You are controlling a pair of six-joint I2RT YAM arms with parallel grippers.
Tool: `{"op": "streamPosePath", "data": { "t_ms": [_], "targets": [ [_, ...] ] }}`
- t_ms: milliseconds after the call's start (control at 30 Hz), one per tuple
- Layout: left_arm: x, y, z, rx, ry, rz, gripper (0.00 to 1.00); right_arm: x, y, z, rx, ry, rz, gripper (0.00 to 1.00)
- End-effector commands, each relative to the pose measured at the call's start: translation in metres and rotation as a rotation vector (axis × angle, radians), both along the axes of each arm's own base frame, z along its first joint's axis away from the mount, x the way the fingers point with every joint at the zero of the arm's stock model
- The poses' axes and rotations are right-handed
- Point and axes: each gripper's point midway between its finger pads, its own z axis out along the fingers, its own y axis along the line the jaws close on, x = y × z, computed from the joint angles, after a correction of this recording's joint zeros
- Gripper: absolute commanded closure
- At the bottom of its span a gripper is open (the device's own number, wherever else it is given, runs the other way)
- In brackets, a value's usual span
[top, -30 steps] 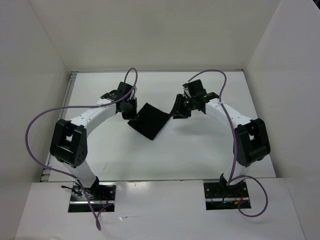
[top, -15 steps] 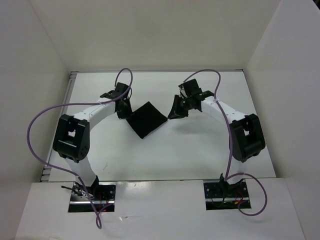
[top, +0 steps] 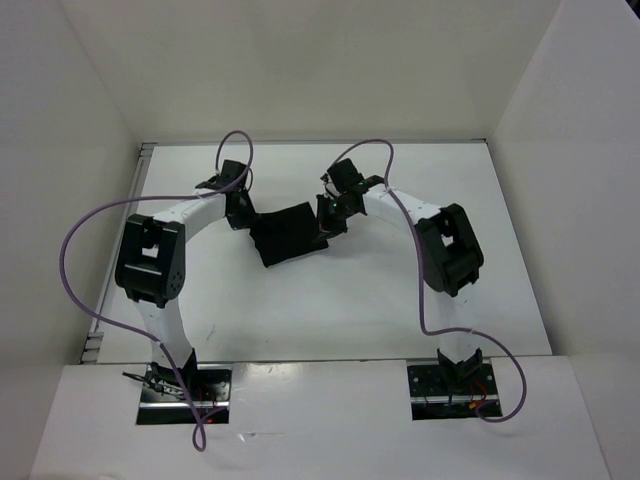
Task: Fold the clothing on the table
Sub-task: Fold the skirt
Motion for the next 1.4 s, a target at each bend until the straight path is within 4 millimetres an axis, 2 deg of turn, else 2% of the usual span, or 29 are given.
{"op": "streamPosePath", "data": {
  "t_ms": [0,67,100,133,167,267,300,333,400,433,467,500,567,633,700,800,867,933,967,1033,1067,1100,1133,1167,1200,1233,1267,1300,1367],
  "targets": [
    [0.026,-0.004,0.010,-0.042,-0.076,0.022,1.00,0.014,0.010,-0.003,0.010,-0.018,0.023,0.96],
    [0.031,-0.005,0.011,-0.069,-0.085,0.015,0.99,0.020,0.014,-0.015,0.003,-0.005,0.023,0.96],
    [0.032,-0.012,0.013,-0.099,-0.090,-0.004,0.93,0.022,0.015,-0.019,0.001,0.000,0.023,0.96],
    [0.039,-0.017,0.035,-0.130,-0.153,-0.019,0.85,0.024,0.016,-0.023,-0.001,0.002,0.023,0.96],
    [0.038,-0.020,0.042,-0.148,-0.173,-0.030,0.63,0.031,0.014,-0.031,-0.012,0.006,0.009,0.96],
    [0.043,-0.022,0.096,-0.193,-0.316,-0.058,0.49,0.041,0.005,-0.038,-0.025,0.010,-0.018,0.96],
    [0.042,-0.023,0.109,-0.205,-0.340,-0.066,0.35,0.040,0.004,-0.044,-0.031,0.021,-0.018,0.96],
    [0.041,-0.017,0.131,-0.211,-0.389,-0.058,0.28,0.042,-0.003,-0.047,-0.036,0.030,-0.033,0.96],
    [0.036,-0.016,0.153,-0.229,-0.420,-0.080,0.27,0.042,-0.010,-0.052,-0.043,0.044,-0.045,0.96],
    [0.034,-0.019,0.174,-0.258,-0.461,-0.113,0.25,0.042,-0.015,-0.049,-0.043,0.044,-0.054,0.96],
    [0.028,-0.022,0.180,-0.278,-0.462,-0.133,0.25,0.039,-0.017,-0.047,-0.043,0.044,-0.054,0.96],
    [0.021,-0.029,0.196,-0.315,-0.488,-0.172,0.25,0.043,-0.017,-0.032,-0.036,0.003,-0.050,0.96],
    [0.005,-0.034,0.186,-0.349,-0.460,-0.193,0.25,0.037,-0.015,-0.018,-0.030,-0.019,-0.032,0.92],
    [-0.008,-0.040,0.189,-0.390,-0.474,-0.219,0.25,0.039,-0.014,0.004,-0.016,-0.056,-0.024,0.70],
    [-0.026,-0.051,0.169,-0.445,-0.424,-0.253,0.25,0.039,-0.016,0.012,-0.027,-0.068,0.002,0.61],
    [-0.039,-0.059,0.154,-0.463,-0.386,-0.280,0.25,0.056,-0.017,0.019,-0.066,-0.109,-0.005,0.59],
    [-0.051,-0.081,0.146,-0.543,-0.365,-0.349,0.29,0.061,-0.007,0.023,-0.054,-0.124,0.021,0.59],
    [-0.059,-0.095,0.135,-0.583,-0.338,-0.392,0.33,0.068,0.003,0.035,-0.010,-0.139,0.039,0.70],
    [-0.059,-0.100,0.133,-0.592,-0.333,-0.408,0.36,0.071,0.008,0.027,-0.002,-0.125,0.047,0.75],
    [-0.061,-0.108,0.116,-0.593,-0.285,-0.417,0.42,0.080,0.023,0.041,0.047,-0.148,0.063,0.86],
    [-0.057,-0.112,0.114,-0.603,-0.284,-0.427,0.45,0.082,0.029,0.032,0.062,-0.122,0.067,0.89],
    [-0.056,-0.119,0.114,-0.620,-0.280,-0.441,0.47,0.087,0.040,0.042,0.090,-0.147,0.075,0.91],
    [-0.056,-0.123,0.110,-0.621,-0.275,-0.450,0.47,0.088,0.042,0.041,0.092,-0.131,0.081,0.93],
    [-0.054,-0.125,0.100,-0.632,-0.249,-0.443,0.48,0.089,0.046,0.023,0.091,-0.094,0.090,0.93],
    [-0.050,-0.126,0.099,-0.632,-0.255,-0.445,0.50,0.098,0.052,0.034,0.109,-0.119,0.083,0.95],
    [-0.049,-0.126,0.092,-0.631,-0.238,-0.440,0.51,0.100,0.054,0.032,0.115,-0.108,0.089,0.95],
    [-0.049,-0.130,0.081,-0.631,-0.215,-0.443,0.51,0.098,0.054,0.012,0.092,-0.060,0.088,0.95],
    [-0.047,-0.129,0.074,-0.620,-0.203,-0.430,0.53,0.106,0.058,0.023,0.105,-0.088,0.089,0.96],
    [-0.048,-0.127,0.054,-0.605,-0.161,-0.407,0.54,0.104,0.057,0.016,0.087,-0.050,0.088,0.96]
  ]
}}
